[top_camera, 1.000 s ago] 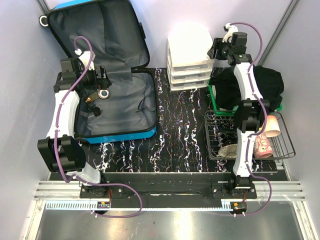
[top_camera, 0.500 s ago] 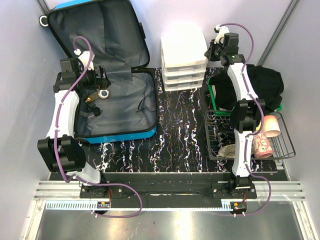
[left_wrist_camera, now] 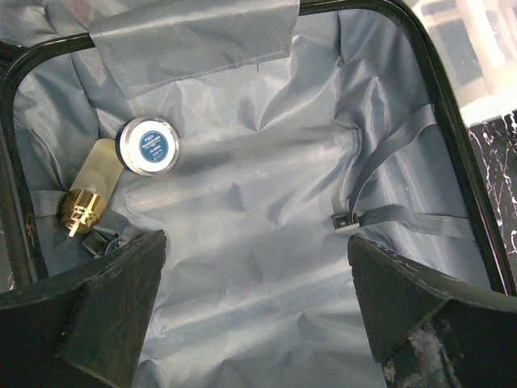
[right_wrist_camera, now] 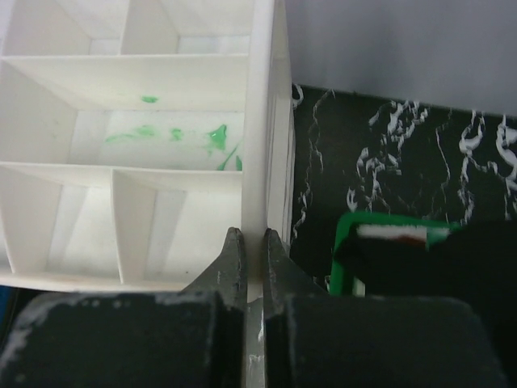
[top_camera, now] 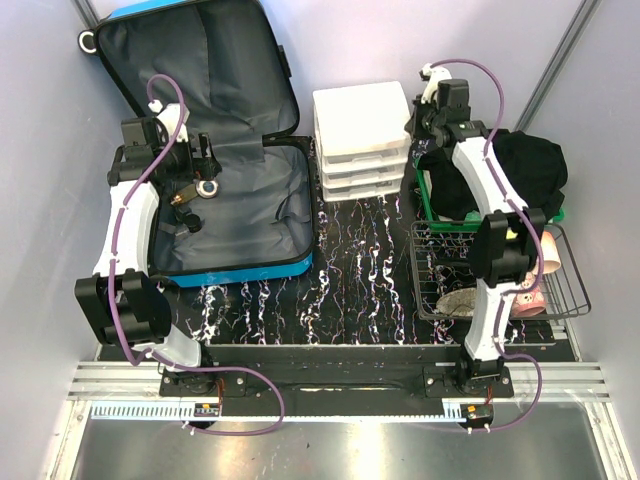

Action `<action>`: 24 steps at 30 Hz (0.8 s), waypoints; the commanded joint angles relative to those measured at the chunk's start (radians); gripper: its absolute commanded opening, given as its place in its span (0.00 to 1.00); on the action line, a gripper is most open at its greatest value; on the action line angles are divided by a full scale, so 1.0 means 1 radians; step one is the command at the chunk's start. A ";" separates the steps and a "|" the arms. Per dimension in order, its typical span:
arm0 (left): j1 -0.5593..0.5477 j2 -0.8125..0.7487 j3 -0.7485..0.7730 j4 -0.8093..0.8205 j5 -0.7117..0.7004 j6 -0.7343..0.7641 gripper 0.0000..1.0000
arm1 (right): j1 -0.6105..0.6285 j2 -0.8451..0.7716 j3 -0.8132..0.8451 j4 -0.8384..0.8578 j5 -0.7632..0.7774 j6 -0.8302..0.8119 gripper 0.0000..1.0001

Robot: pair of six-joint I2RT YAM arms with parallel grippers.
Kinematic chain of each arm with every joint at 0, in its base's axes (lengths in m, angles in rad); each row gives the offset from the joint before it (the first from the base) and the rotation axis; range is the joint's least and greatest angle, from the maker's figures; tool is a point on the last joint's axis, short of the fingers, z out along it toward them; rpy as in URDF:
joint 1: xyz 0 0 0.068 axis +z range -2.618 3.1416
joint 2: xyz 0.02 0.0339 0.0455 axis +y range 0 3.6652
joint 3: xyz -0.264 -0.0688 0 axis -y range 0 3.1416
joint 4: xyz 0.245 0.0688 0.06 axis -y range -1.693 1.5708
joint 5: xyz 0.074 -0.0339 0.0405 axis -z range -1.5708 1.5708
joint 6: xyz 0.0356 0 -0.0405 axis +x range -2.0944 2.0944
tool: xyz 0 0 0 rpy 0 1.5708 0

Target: Open, take out, and arrange the luggage

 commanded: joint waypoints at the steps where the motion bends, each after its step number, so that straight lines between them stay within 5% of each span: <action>1: 0.008 -0.028 -0.005 0.037 -0.029 -0.004 0.99 | 0.011 -0.226 -0.177 -0.002 0.023 0.071 0.00; 14: 0.030 0.023 0.013 -0.043 -0.054 0.119 0.99 | 0.039 -0.480 -0.513 -0.033 -0.049 0.187 0.04; 15: 0.036 0.035 0.030 -0.093 -0.037 0.133 0.99 | 0.039 -0.485 -0.514 -0.036 -0.081 0.189 0.14; 16: 0.043 0.057 0.043 -0.115 -0.013 0.145 0.99 | 0.039 -0.498 -0.515 -0.040 -0.091 0.192 0.38; 18: 0.071 0.069 0.064 -0.143 0.009 0.179 0.99 | 0.039 -0.520 -0.518 -0.028 -0.106 0.200 0.51; 19: 0.077 0.075 0.069 -0.147 0.014 0.191 0.99 | 0.039 -0.526 -0.517 -0.024 -0.105 0.198 0.65; 24: 0.111 0.115 0.162 -0.271 0.046 0.381 0.99 | 0.037 -0.575 -0.518 0.044 -0.050 0.095 0.92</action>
